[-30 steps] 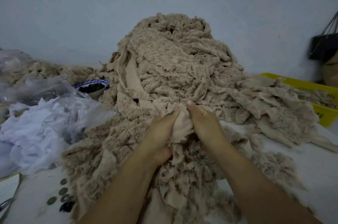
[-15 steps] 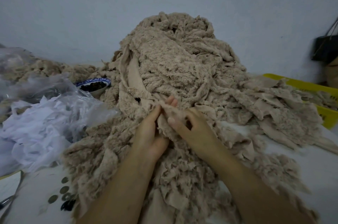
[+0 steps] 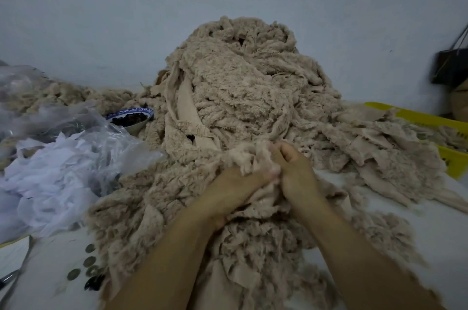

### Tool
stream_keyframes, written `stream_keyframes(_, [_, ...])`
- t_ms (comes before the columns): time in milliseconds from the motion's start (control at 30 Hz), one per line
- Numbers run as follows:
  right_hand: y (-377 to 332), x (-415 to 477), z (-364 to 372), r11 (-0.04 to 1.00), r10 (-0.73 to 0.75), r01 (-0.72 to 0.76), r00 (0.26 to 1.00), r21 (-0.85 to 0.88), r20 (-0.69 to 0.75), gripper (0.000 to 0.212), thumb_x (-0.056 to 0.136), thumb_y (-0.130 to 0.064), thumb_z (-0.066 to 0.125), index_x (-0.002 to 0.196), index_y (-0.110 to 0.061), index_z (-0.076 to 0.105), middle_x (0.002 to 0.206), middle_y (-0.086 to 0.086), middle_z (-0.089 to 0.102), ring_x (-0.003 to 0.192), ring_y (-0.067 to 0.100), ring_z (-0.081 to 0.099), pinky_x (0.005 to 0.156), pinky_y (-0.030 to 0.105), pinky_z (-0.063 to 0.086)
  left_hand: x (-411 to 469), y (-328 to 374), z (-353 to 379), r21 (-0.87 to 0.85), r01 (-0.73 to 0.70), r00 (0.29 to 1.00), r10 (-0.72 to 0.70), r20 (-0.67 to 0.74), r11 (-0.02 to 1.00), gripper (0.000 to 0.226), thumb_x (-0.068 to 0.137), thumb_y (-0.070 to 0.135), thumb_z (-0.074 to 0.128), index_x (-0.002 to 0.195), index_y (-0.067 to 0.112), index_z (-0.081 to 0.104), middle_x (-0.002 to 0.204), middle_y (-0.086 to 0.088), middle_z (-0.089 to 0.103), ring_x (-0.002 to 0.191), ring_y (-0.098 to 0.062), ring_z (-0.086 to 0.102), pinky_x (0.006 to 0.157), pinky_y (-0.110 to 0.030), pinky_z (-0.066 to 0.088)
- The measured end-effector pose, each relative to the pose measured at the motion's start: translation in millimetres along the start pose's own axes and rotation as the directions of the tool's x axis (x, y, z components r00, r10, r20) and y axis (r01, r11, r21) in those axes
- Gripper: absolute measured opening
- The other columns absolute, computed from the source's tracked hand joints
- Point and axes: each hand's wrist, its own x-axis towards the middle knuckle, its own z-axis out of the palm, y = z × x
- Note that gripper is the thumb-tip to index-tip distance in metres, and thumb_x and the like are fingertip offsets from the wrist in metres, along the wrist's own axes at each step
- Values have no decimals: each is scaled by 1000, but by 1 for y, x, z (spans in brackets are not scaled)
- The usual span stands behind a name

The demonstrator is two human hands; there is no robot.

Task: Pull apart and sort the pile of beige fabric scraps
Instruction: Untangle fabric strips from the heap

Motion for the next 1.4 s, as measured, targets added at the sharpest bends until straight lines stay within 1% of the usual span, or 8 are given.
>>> stream_keyframes(100, [-1, 2, -1, 1000, 10, -10, 999, 7, -42, 44, 89, -67, 50, 83, -28, 70, 83, -2, 73, 78, 11, 69, 68, 35, 54, 0, 2, 3, -180, -46, 999, 43, -22, 983, 16, 88, 38, 70, 92, 28, 81, 100, -3, 78, 93, -15, 75, 70, -19, 57])
stream_keyframes(267, [-1, -4, 4, 996, 46, -37, 993, -82, 110, 52, 71, -90, 37, 88, -48, 62, 90, -34, 64, 84, -11, 61, 70, 20, 43, 10, 4, -5, -370, -151, 864, -59, -500, 917, 44, 84, 56, 68, 58, 22, 76, 62, -3, 72, 57, -14, 70, 62, -30, 53])
stream_keyframes(500, [13, 4, 2, 989, 142, -147, 981, 32, 133, 31, 96, -24, 53, 67, -32, 58, 59, -12, 58, 58, 5, 56, 56, 25, 51, 15, 2, -4, -360, -296, 782, 8, -623, 885, 34, 81, 56, 70, 52, 38, 74, 62, 22, 70, 58, 3, 68, 59, -23, 54])
stream_keyframes(867, [13, 6, 0, 945, 115, -161, 978, 283, 173, 9, 80, -37, 66, 81, -35, 74, 80, -8, 69, 72, 7, 67, 71, 30, 55, 16, 0, -10, -493, -200, 804, -146, -577, 846, 45, 81, 57, 71, 82, 12, 77, 78, -2, 78, 79, -22, 75, 77, -38, 59])
stream_keyframes(1067, [11, -6, 9, 992, 83, -44, 931, -116, 356, 74, 72, -75, 65, 138, -54, 37, 119, -44, 48, 102, -23, 50, 79, 7, 42, 15, -1, -1, -411, -181, 842, -75, -535, 893, 41, 75, 57, 72, 66, 17, 77, 67, 0, 75, 65, -15, 74, 59, -29, 57])
stream_keyframes(1167, [10, -4, 9, 994, -14, 32, 984, -101, 175, 10, 98, -49, 54, 101, -43, 60, 86, -44, 64, 82, -24, 58, 64, -2, 42, 14, -1, 8, -328, -171, 841, -36, -539, 929, 48, 84, 50, 72, 47, 19, 71, 58, 5, 70, 56, -9, 69, 55, -22, 55])
stream_keyframes(1300, [11, 2, 4, 986, 115, -109, 992, 124, -43, 35, 99, -53, 48, 100, -28, 71, 100, -7, 76, 95, 7, 70, 87, 26, 55, 15, 0, 16, -261, -164, 831, -10, -556, 951, 44, 87, 44, 73, 53, 18, 65, 58, 1, 66, 53, -10, 65, 55, -25, 52])
stream_keyframes(1400, [8, 6, 0, 953, 174, -145, 981, 264, -91, 45, 102, -48, 46, 73, -26, 72, 67, -6, 70, 62, 11, 67, 57, 22, 52, 12, 3, 12, -317, -169, 839, -32, -543, 933, 33, 89, 43, 70, 62, 26, 77, 70, 9, 74, 68, -6, 72, 59, -22, 57])
